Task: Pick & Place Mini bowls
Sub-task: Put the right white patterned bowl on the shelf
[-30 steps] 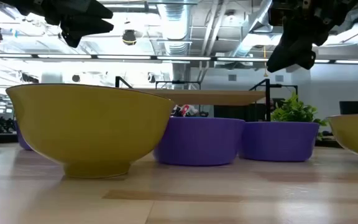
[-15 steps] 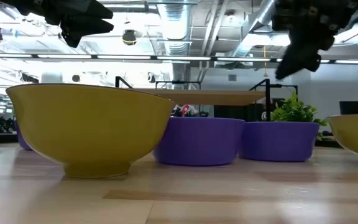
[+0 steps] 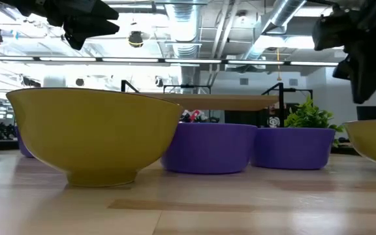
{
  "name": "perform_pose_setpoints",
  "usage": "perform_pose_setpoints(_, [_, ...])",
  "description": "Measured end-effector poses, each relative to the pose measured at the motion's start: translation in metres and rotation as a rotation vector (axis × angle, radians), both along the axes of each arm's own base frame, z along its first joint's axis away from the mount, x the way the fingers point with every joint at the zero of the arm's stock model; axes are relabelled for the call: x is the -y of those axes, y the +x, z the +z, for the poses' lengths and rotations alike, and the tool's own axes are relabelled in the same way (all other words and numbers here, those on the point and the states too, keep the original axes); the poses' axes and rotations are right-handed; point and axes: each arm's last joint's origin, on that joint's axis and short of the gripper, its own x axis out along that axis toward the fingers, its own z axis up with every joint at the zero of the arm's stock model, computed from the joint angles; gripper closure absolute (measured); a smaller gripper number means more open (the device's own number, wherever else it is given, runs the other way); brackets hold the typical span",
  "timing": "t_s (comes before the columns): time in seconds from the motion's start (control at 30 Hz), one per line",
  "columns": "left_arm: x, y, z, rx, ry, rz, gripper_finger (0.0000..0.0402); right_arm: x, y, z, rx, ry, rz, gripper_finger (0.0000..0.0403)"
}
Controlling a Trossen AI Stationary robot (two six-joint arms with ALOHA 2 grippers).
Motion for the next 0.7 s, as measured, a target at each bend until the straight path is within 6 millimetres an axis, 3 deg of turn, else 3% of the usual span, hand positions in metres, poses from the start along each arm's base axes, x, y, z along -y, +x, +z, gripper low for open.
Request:
perform_pose_setpoints(0.47, [0.0000, 0.0000, 0.0000, 0.000, 0.000, 0.000, 0.0245, -0.0005, -0.0002, 0.0000, 0.000, 0.003, 0.085, 0.0338])
perform_pose_setpoints(0.7, [0.0000, 0.0000, -0.0001, 0.000, 0.000, 0.000, 0.0245, -0.0012, 0.0002, -0.0017, 0.019, -0.027, 0.080, 0.0312])
